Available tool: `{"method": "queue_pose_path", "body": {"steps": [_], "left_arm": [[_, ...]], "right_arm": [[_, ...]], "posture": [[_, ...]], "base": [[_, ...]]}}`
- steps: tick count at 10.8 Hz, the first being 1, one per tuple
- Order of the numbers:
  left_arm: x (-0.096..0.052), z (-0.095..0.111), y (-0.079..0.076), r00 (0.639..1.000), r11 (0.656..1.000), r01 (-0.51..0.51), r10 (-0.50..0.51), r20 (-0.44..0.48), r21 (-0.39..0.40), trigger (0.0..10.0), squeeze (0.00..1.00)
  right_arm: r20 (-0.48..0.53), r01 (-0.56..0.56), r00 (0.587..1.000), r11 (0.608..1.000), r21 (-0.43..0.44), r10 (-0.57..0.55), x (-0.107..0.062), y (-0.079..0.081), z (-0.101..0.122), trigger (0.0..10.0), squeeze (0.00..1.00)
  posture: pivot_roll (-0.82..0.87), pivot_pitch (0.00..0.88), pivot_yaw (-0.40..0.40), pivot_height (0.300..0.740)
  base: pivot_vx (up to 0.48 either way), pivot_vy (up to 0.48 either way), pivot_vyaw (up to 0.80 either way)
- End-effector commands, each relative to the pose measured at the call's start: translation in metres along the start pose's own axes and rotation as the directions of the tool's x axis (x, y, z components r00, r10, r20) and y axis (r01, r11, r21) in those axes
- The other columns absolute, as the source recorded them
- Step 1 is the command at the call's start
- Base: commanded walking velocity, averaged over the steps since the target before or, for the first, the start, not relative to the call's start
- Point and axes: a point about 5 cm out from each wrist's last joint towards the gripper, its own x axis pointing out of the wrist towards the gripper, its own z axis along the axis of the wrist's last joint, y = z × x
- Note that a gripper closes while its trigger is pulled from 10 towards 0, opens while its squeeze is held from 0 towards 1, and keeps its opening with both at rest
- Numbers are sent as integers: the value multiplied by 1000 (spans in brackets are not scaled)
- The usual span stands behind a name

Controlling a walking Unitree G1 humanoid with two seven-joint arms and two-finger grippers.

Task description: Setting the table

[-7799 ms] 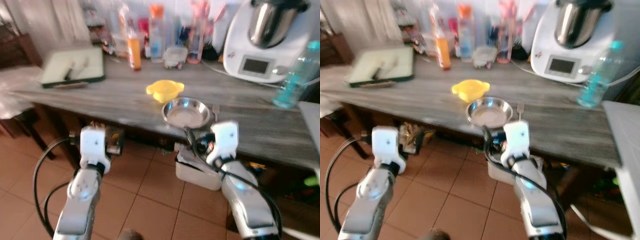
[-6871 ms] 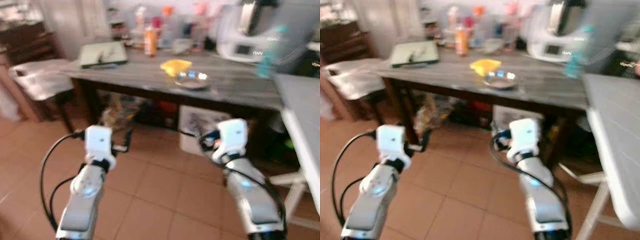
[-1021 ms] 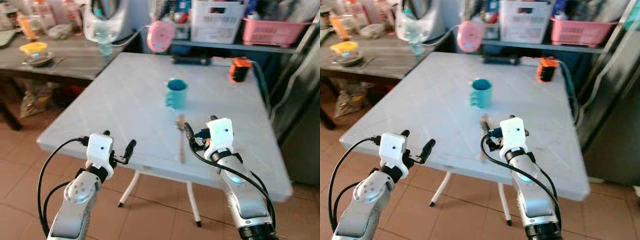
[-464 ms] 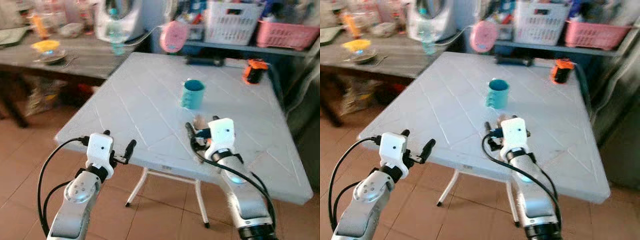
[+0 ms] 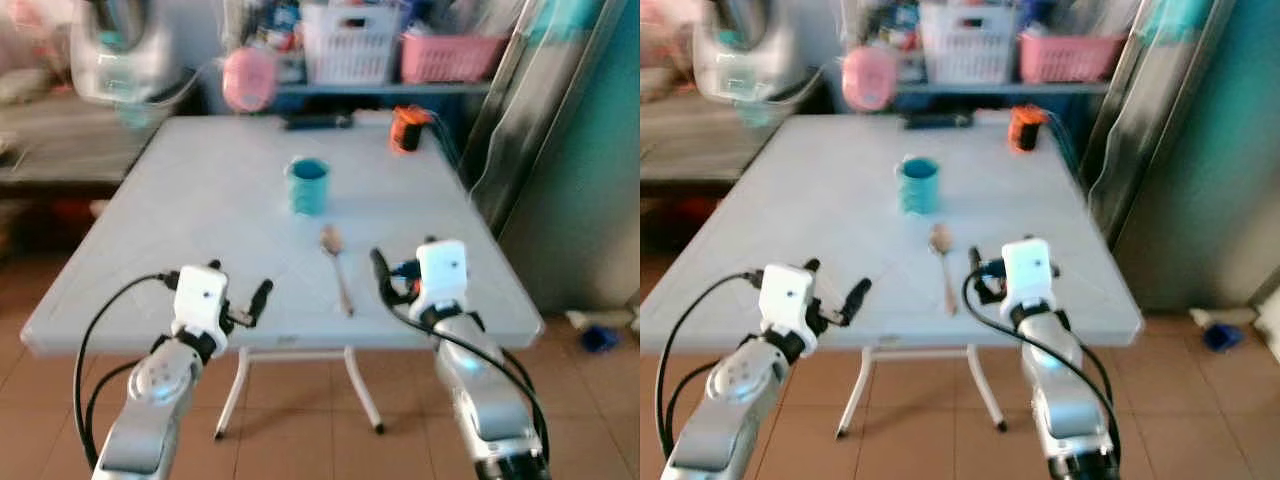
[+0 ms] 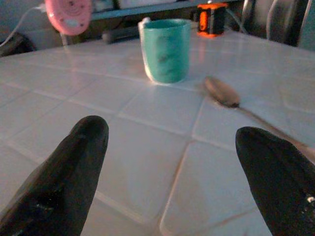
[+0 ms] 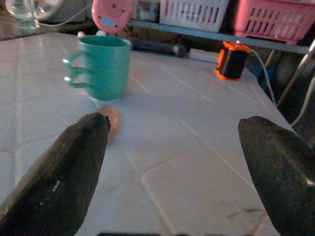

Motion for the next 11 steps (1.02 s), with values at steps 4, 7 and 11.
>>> {"method": "queue_pose_path", "body": {"steps": [4,7,11], "left_arm": [[-1,0,1,1000,1000,-2,2,-9,18,10000,0],[-1,1,-4,1000,1000,0,0,9,15,10000,0],[-13,-13,-22,961,966,255,-258,-101,-42,10000,0]], "right_arm": [[-1,10,1000,1000,1,-10,1,-2,1,10000,0],[-10,22,1000,1000,0,-22,3,-4,2,10000,0],[-141,-14,990,995,100,28,13,2,-4,10000,0]], "posture": [[83,3,54,740],[82,2,50,740],[75,10,41,740]], "base": [[0,66,0],[0,0,0],[0,0,0]]}}
